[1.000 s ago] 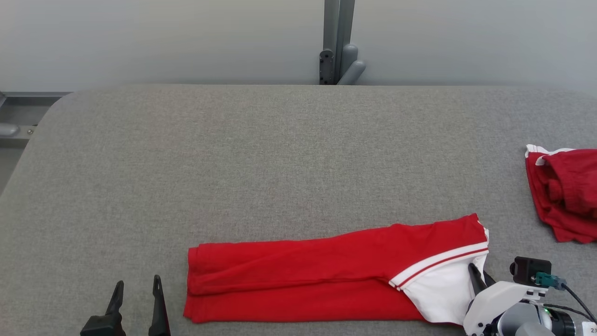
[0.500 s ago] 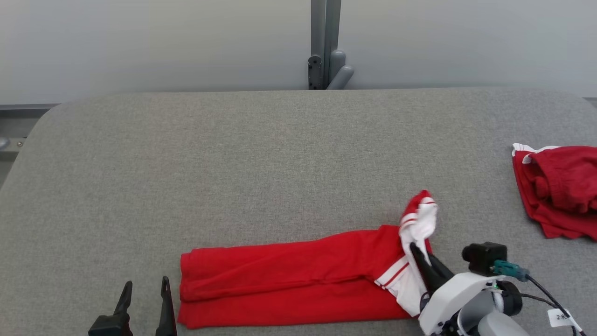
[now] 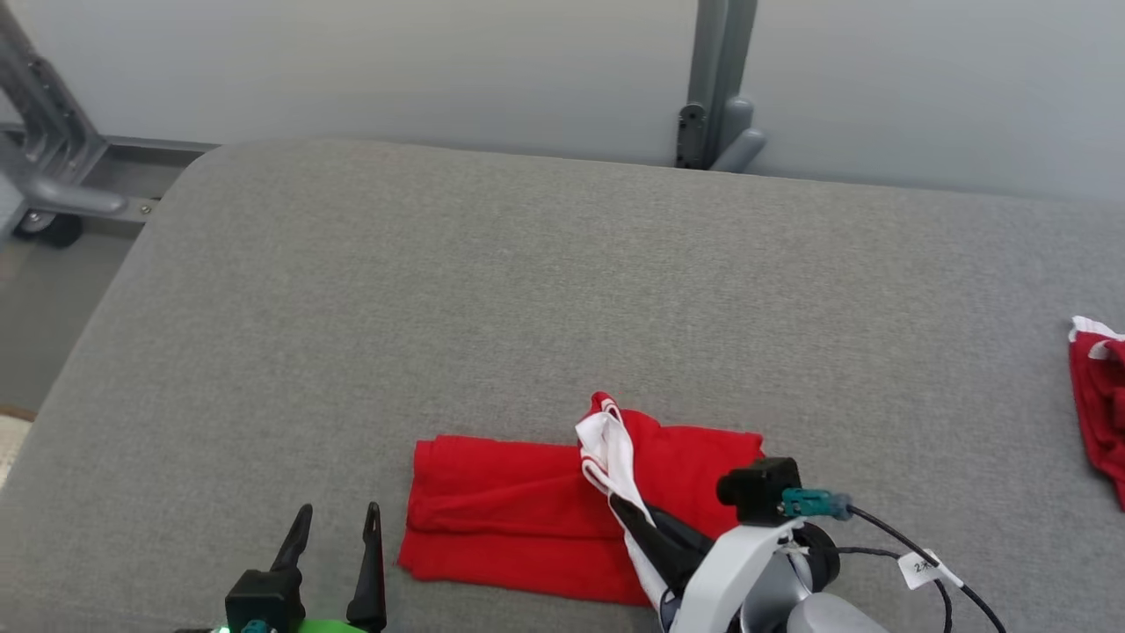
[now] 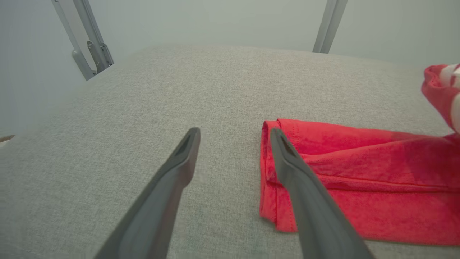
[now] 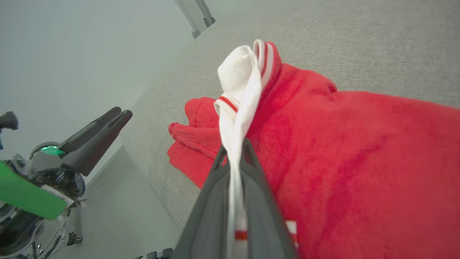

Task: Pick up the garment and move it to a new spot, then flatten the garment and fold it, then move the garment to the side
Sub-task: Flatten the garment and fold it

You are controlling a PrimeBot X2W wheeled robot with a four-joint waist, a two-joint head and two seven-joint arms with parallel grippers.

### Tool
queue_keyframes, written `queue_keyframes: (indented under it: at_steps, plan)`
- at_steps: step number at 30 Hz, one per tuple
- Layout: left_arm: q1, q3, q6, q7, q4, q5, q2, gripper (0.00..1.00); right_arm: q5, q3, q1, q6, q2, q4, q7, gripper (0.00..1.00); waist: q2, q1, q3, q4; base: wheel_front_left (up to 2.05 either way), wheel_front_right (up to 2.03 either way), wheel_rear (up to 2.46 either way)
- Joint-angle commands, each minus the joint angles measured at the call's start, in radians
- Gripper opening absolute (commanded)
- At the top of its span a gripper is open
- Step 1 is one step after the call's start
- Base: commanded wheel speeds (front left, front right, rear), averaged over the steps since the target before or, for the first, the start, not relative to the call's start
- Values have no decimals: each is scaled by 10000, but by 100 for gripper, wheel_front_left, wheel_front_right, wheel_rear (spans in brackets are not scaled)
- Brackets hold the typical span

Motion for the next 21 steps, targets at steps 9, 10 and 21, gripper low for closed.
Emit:
queue_keyframes:
  at_steps: [9,10,21]
  plan:
    - [-137,-183,-20,-1,56,0,29,100,98,625,-1113,1,528,1241,-465,0,99,0,370,2542,0,0,0]
    - [-144,-204,-15,-1,60,-23,30,100,141,644,-1208,1,569,1415,-552,0,99,0,396,2689,0,0,0]
    - [-289,-346,54,-1,41,-226,26,100,529,919,-2269,1,800,3173,-1872,0,99,0,587,3170,0,0,0]
